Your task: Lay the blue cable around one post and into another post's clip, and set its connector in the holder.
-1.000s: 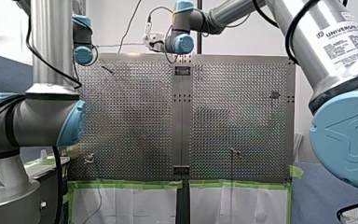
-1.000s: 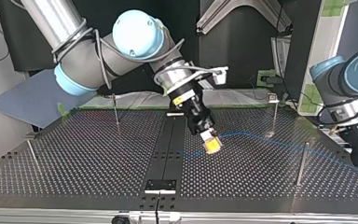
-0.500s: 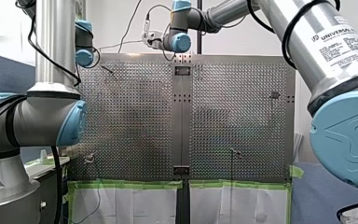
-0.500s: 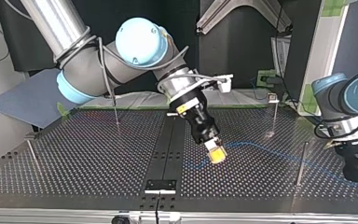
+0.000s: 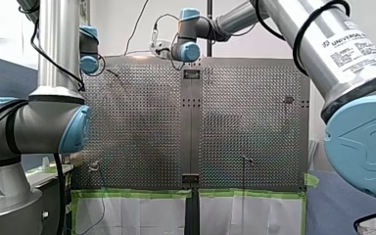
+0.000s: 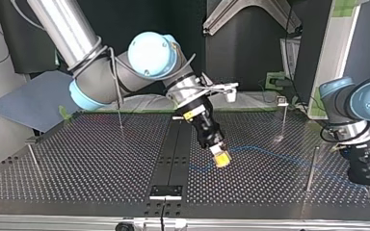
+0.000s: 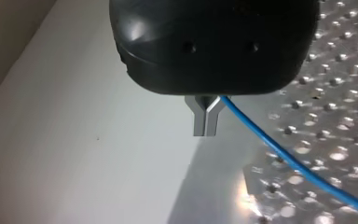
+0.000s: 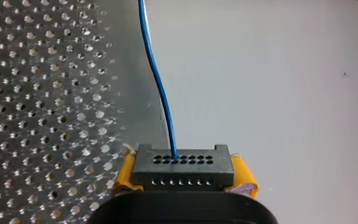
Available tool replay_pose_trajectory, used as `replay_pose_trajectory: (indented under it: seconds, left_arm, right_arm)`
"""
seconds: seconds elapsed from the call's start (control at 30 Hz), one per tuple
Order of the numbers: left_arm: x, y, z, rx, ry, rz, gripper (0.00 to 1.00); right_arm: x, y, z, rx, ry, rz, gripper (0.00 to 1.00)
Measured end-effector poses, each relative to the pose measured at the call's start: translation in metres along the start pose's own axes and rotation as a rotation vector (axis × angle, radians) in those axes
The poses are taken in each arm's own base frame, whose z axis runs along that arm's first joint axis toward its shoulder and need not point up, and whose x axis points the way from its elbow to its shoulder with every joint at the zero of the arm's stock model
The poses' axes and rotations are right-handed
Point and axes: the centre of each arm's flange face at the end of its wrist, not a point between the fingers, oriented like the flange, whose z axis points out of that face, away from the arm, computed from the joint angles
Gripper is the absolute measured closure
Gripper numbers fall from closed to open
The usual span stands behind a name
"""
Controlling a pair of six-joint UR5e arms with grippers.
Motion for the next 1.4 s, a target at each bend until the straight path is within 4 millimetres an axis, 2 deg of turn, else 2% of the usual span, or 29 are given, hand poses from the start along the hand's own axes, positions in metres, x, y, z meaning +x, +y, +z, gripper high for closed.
replay_pose_trajectory:
  seconds: [0.17,0.4,0.77,0.93,1.1,1.17,1.2,1.23,1.27,1.3,1.37,1.4]
  left_arm:
    - [0.016,0.007,-0.002,-0.005,0.021,-0.006,1.00]
    - [0.049,0.023,-0.001,-0.027,0.072,-0.003,1.00]
    - [0.069,0.036,-0.014,-0.048,0.118,-0.015,1.00]
    - [0.080,0.041,-0.025,-0.038,0.149,-0.022,1.00]
    - [0.085,0.037,-0.028,-0.002,0.150,-0.019,1.00]
    - [0.086,0.036,-0.029,0.005,0.150,-0.015,0.77]
    - [0.087,0.035,-0.030,0.007,0.151,-0.012,0.77]
    - [0.088,0.035,-0.030,0.006,0.152,-0.010,0.68]
    - [0.088,0.035,-0.031,0.005,0.154,-0.008,0.51]
    - [0.089,0.035,-0.032,0.001,0.158,-0.006,0.51]
    - [0.090,0.035,-0.033,-0.004,0.163,-0.005,0.34]
    - [0.090,0.036,-0.034,-0.007,0.166,-0.006,0.34]
  right_arm:
    - [-0.009,0.004,0.001,-0.010,-0.015,0.002,1.00]
    - [-0.023,0.009,0.001,-0.027,-0.041,0.003,1.00]
    - [-0.037,0.019,-0.004,-0.049,-0.099,-0.004,1.00]
    - [-0.050,0.026,-0.009,-0.064,-0.125,-0.006,1.00]
    - [-0.066,0.033,-0.014,-0.074,-0.138,-0.005,1.00]
    - [-0.072,0.036,-0.016,-0.079,-0.141,-0.004,1.00]
    - [-0.077,0.038,-0.018,-0.083,-0.145,-0.005,1.00]
    - [-0.080,0.040,-0.020,-0.085,-0.148,-0.005,1.00]
    - [-0.083,0.041,-0.021,-0.088,-0.152,-0.005,1.00]
    - [-0.087,0.043,-0.023,-0.092,-0.158,-0.006,1.00]
    - [-0.094,0.047,-0.026,-0.099,-0.168,-0.007,1.00]
    - [-0.098,0.049,-0.029,-0.104,-0.176,-0.007,1.00]
